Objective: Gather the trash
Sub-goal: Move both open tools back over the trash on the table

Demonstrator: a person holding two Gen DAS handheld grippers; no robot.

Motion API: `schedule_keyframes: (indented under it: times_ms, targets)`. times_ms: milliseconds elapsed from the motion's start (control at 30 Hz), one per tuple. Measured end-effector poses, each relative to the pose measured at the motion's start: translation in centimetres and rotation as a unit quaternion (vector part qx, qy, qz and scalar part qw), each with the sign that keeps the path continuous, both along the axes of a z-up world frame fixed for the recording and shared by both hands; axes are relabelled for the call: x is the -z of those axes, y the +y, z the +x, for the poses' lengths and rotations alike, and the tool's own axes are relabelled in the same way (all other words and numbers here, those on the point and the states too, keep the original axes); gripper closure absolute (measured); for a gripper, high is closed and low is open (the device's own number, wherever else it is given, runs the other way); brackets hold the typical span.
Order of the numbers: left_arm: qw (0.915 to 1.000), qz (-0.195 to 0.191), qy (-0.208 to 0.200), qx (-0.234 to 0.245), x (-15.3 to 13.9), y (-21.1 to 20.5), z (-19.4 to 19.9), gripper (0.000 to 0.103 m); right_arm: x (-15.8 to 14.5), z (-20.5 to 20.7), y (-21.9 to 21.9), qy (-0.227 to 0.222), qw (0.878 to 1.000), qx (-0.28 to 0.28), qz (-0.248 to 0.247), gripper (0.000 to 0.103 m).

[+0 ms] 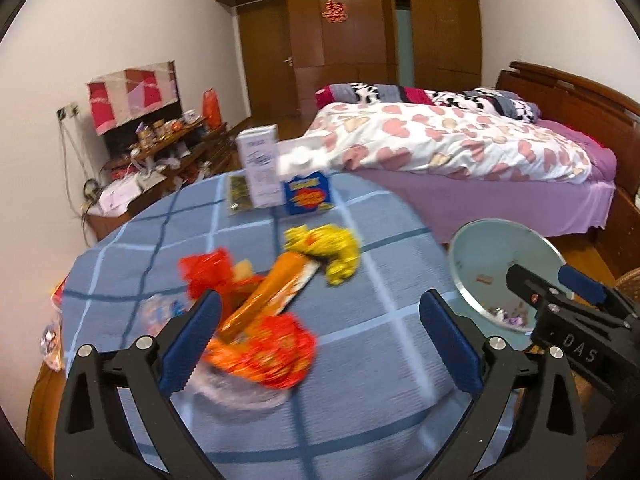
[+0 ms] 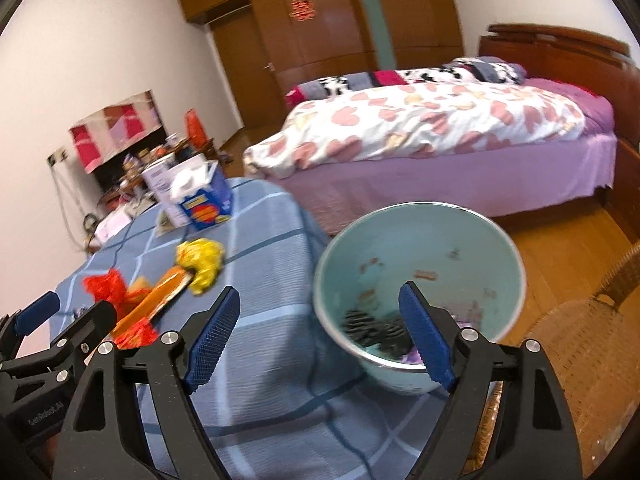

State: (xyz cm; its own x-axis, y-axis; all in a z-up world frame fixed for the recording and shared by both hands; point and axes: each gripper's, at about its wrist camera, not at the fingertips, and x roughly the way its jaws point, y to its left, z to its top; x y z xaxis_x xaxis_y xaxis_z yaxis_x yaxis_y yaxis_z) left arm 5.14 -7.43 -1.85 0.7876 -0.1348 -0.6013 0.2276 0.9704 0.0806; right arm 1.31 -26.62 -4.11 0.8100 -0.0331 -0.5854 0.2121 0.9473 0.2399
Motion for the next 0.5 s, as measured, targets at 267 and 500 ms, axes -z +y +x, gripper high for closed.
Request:
schedule_keyframes:
  times_ms: [267,500]
  targets:
    - [0.9975,-0.012,0.017,-0.067,1.4,9.1,0.2,0.007,0.3,1.1,4.8,0.01,0.998,-0.069,-0.01,0.028]
    - [0.991,-0.017,0.028,-0.13,2.4,16.0,0.4,0.007,0.3,2.8,10.4,0.013,0.987,-0.159,-0.018,0.034]
